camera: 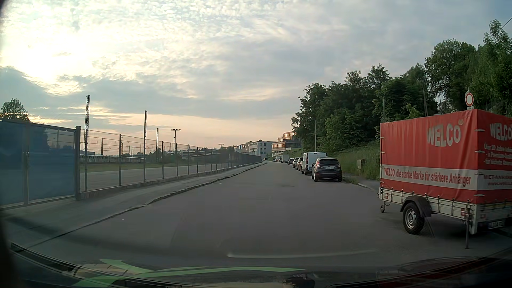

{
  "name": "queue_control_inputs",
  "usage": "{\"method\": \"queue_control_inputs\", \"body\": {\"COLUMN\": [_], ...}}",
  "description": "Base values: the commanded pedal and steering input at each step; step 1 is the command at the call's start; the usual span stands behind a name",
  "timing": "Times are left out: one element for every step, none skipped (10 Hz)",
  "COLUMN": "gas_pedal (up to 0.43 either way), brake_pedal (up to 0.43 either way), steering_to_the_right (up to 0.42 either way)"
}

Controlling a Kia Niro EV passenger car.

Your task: Follow the waypoints while adhering to traffic rules and regulations

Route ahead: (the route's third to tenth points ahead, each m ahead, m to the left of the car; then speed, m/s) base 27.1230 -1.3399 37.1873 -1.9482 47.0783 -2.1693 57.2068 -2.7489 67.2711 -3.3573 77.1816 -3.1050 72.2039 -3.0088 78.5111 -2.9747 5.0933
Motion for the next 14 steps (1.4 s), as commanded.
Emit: {"method": "queue_control_inputs", "body": {"gas_pedal": [0.02,0.02,0.039,0.047,0.059,0.067,0.067,0.067,0.067,0.067,0.067,0.079,0.11,0.13], "brake_pedal": [0.0,0.0,0.0,0.0,0.0,0.0,0.0,0.0,0.0,0.0,0.0,0.0,0.0,0.0], "steering_to_the_right": [0.01,0.01,0.01,0.011,0.012,0.011,0.011,0.012,0.012,0.012,0.011,0.01,0.01,0.01]}}
